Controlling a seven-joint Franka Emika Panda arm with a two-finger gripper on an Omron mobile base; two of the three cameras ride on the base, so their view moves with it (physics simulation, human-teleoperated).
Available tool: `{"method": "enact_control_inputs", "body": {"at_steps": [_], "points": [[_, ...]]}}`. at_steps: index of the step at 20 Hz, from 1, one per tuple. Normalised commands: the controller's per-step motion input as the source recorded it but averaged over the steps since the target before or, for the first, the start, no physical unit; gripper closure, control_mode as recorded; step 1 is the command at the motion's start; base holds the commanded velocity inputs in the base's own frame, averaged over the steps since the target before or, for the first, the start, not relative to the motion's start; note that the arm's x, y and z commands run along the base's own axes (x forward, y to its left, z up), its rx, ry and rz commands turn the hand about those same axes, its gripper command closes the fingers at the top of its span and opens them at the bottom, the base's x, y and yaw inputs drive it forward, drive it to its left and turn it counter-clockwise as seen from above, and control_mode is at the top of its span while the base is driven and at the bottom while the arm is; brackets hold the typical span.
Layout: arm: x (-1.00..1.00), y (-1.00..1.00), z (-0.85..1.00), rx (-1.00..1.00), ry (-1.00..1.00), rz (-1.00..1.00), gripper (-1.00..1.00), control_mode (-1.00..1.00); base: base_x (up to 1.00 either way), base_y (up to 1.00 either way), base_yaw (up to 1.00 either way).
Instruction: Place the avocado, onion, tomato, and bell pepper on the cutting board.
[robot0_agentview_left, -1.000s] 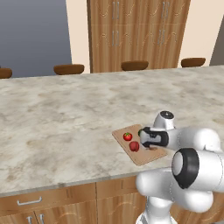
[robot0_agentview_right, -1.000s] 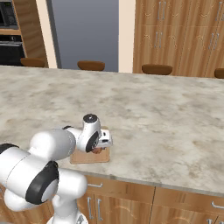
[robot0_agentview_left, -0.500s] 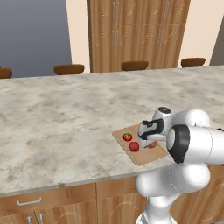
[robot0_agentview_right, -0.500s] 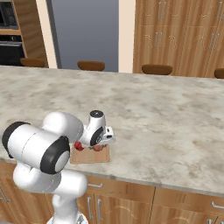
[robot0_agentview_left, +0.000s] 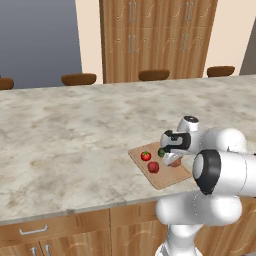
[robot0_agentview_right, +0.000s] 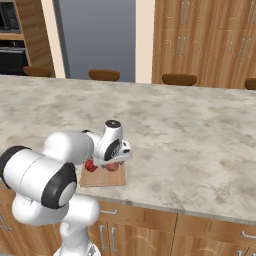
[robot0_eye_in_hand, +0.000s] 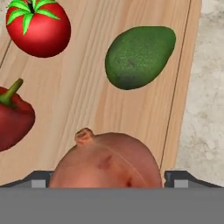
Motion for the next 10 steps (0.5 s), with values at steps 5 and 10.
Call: {"method": "enact_control_inputs", "body": {"at_steps": [5, 10], "points": [[-0.23, 0.01, 0.63, 0.0, 0.0, 0.08, -1.0, -1.0, 0.0, 0.0, 0.0], [-0.21, 0.08, 0.38, 0.0, 0.01, 0.07, -1.0, -1.0, 0.0, 0.0, 0.0]]}}
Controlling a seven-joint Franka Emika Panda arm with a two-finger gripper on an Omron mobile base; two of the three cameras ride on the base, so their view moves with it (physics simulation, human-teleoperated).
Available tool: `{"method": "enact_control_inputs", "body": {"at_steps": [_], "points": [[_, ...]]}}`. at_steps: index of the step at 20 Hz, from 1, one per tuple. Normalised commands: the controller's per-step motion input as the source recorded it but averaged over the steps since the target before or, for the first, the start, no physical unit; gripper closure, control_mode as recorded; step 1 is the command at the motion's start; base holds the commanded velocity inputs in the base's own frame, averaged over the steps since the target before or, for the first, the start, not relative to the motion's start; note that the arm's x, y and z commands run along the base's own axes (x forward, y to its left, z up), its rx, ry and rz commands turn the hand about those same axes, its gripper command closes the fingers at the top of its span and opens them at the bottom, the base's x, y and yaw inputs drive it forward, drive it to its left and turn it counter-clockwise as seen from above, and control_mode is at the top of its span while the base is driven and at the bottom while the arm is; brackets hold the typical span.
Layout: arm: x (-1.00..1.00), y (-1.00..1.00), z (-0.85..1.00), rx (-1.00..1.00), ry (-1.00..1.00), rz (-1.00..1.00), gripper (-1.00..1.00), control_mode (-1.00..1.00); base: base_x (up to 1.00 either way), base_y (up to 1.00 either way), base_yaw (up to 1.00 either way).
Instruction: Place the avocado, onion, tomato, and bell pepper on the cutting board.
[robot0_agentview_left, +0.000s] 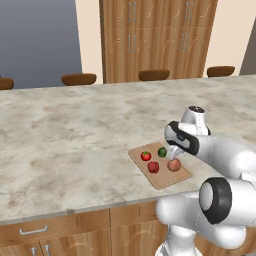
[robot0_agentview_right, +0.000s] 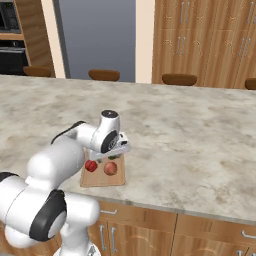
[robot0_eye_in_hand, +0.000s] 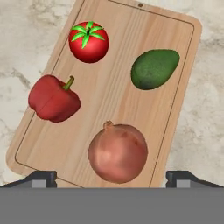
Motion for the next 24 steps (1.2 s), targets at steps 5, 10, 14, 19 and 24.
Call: {"method": "enact_control_inputs", "body": {"at_steps": [5, 10, 14, 19, 24], "points": [[-0.24, 0.05, 0.36, 0.0, -0.01, 0.04, -1.0, -1.0, 0.0, 0.0, 0.0], [-0.72, 0.01, 0.67, 0.0, -0.07, -0.04, -1.0, -1.0, 0.0, 0.0, 0.0], [-0.11, 0.0, 0.18, 0.0, -0.03, 0.0, -1.0, -1.0, 0.0, 0.0, 0.0], [0.0, 0.0, 0.0, 0.0, 0.0, 0.0, -1.0, -1.0, 0.0, 0.0, 0.0], [0.0, 0.0, 0.0, 0.0, 0.0, 0.0, -1.0, -1.0, 0.0, 0.0, 0.0]]}}
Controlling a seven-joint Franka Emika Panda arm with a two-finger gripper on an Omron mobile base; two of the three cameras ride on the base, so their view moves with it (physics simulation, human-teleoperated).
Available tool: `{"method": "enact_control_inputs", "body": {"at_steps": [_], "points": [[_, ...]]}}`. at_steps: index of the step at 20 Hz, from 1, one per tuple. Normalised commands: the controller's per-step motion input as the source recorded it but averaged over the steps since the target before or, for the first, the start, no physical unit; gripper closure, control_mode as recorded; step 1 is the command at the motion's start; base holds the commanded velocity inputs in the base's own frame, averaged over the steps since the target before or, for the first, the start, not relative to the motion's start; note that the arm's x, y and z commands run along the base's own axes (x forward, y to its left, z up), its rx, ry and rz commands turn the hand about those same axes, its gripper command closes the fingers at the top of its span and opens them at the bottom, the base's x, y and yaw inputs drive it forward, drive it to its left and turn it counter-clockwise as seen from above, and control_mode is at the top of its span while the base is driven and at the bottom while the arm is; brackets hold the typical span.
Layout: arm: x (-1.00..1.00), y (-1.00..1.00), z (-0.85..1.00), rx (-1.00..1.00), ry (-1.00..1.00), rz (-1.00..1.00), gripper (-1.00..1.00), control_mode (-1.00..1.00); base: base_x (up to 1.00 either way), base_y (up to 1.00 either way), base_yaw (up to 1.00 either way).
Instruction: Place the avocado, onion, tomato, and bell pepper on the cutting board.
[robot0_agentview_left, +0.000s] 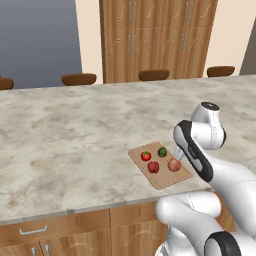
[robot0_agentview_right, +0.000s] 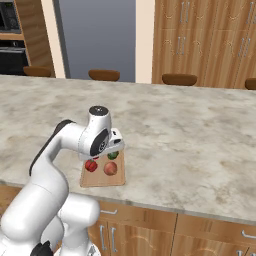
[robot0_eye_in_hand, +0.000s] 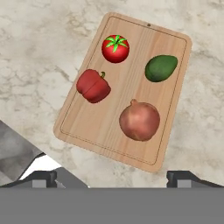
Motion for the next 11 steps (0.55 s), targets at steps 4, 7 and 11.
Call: {"method": "enact_control_inputs", "body": {"at_steps": [4, 7, 11], "points": [[0.0, 0.0, 0.0, 0.0, 0.0, 0.0, -1.0, -1.0, 0.0, 0.0, 0.0], [0.0, 0.0, 0.0, 0.0, 0.0, 0.0, -1.0, -1.0, 0.0, 0.0, 0.0], [0.0, 0.0, 0.0, 0.0, 0.0, 0.0, -1.0, -1.0, 0.0, 0.0, 0.0]]}}
